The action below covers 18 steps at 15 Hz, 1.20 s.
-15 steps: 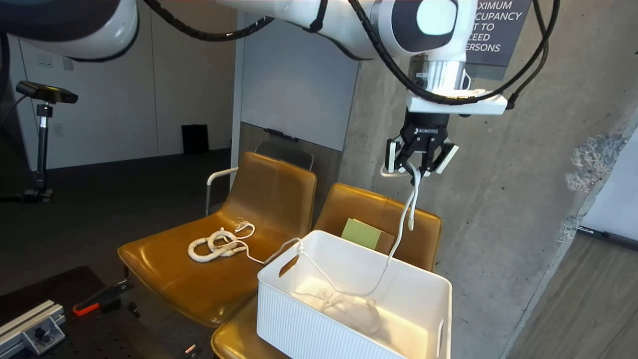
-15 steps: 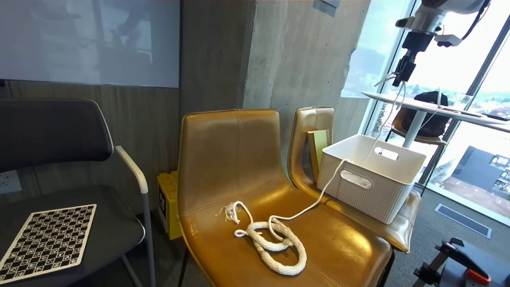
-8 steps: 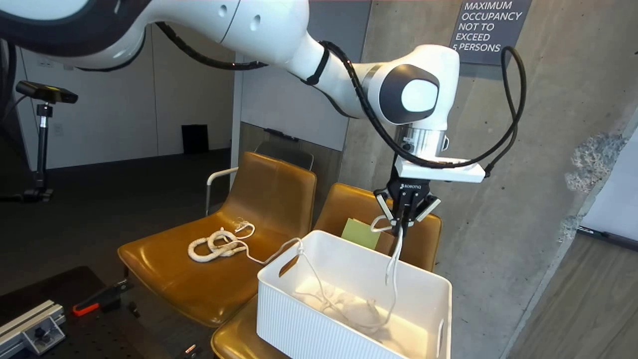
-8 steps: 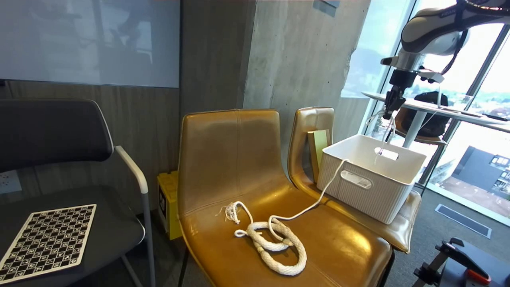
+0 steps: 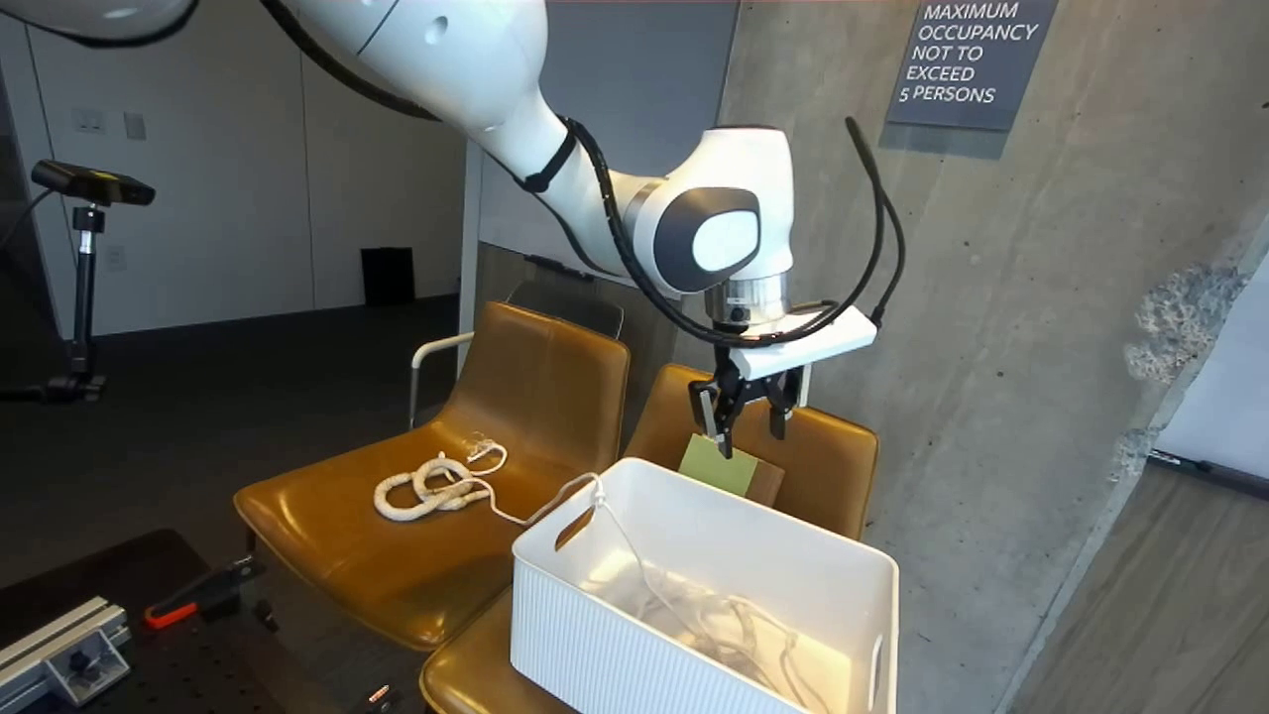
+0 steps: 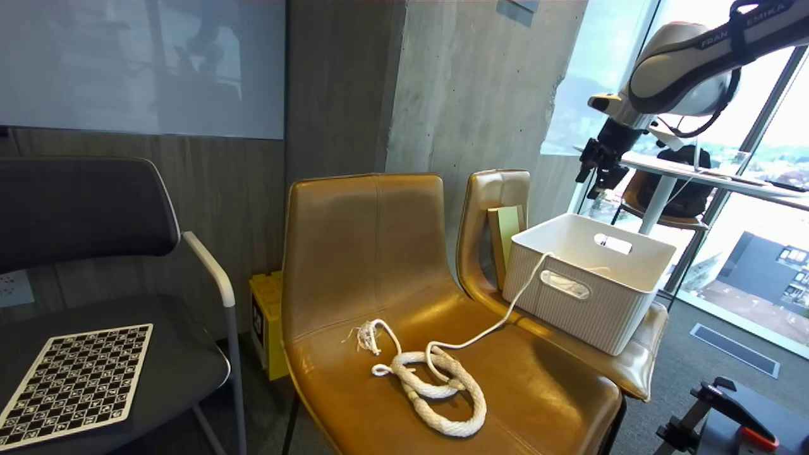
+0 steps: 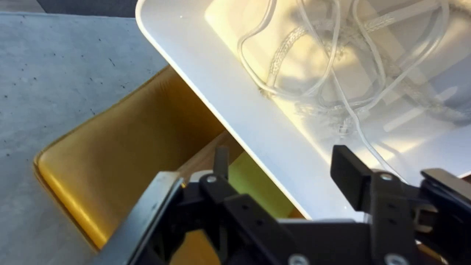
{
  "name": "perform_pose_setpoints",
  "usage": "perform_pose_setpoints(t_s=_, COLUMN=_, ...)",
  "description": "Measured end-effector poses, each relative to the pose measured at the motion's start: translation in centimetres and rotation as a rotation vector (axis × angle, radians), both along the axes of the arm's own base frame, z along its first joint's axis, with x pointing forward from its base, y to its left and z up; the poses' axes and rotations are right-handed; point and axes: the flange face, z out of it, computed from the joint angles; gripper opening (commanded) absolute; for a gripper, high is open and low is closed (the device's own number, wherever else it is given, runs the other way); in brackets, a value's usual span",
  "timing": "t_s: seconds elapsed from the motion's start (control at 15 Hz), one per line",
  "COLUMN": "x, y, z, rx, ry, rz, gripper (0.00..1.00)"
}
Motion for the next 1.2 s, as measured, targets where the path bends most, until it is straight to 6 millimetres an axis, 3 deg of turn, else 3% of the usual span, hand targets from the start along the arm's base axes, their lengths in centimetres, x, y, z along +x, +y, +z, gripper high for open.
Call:
perform_pose_setpoints(t_s=0.27, x=-1.2, y=7.8, z=-3.9, rx=-0.05, ry=-0.019, rz=0.179, gripper=1.0)
perform_pose_setpoints(t_s=0.6, x=-5.8, y=18.3, z=-8.5, rx=-0.088, ry=-0.016, rz=0.335, gripper=1.0)
perform_pose_setpoints(t_s=0.87, x=-9.7, y=27.7, z=-9.3, rx=-0.122, ry=-0.012, rz=0.411, gripper=1.0)
perform_pose_setpoints(t_s=1.0, x=-10.5, y=31.6, z=-9.7, rx=-0.156, ry=-0.023, rz=0.437, gripper=1.0)
perform_pose_setpoints(t_s=1.2, x=-9.9, y=34.6, z=-10.1, rx=-0.223, ry=-0.032, rz=0.445, gripper=1.0)
